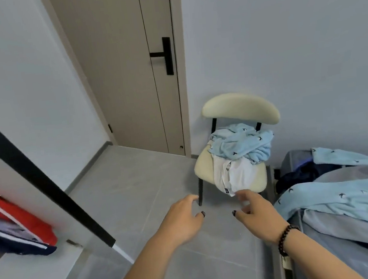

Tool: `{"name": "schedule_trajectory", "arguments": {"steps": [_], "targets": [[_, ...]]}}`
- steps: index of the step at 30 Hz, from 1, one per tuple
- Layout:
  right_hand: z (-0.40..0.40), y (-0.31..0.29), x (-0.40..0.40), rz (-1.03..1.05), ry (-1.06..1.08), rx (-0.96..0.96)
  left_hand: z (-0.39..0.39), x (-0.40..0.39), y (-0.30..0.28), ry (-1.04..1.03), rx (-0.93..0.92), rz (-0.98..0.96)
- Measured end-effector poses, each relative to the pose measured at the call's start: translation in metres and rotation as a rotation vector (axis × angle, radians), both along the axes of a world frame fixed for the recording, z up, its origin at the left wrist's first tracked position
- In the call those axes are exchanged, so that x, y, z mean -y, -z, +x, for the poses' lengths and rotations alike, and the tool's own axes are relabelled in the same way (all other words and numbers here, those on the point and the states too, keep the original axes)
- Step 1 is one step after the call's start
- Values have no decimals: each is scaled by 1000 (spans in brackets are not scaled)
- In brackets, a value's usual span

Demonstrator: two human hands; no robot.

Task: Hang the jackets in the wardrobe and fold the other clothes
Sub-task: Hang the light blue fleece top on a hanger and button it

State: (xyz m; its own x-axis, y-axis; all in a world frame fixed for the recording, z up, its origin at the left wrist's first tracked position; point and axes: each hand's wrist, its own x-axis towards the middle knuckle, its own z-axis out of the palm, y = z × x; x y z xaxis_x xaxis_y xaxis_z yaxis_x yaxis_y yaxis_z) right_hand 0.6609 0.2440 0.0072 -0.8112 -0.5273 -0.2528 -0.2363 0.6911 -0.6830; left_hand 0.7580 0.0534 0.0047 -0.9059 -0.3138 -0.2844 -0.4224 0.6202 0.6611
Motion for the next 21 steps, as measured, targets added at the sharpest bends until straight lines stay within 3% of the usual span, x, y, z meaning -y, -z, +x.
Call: {"name": "schedule_trajectory", "arguments": {"steps": [21], "targets": [[-284, 49, 56, 40, 266, 150, -327, 75, 46, 141, 86, 153]]}}
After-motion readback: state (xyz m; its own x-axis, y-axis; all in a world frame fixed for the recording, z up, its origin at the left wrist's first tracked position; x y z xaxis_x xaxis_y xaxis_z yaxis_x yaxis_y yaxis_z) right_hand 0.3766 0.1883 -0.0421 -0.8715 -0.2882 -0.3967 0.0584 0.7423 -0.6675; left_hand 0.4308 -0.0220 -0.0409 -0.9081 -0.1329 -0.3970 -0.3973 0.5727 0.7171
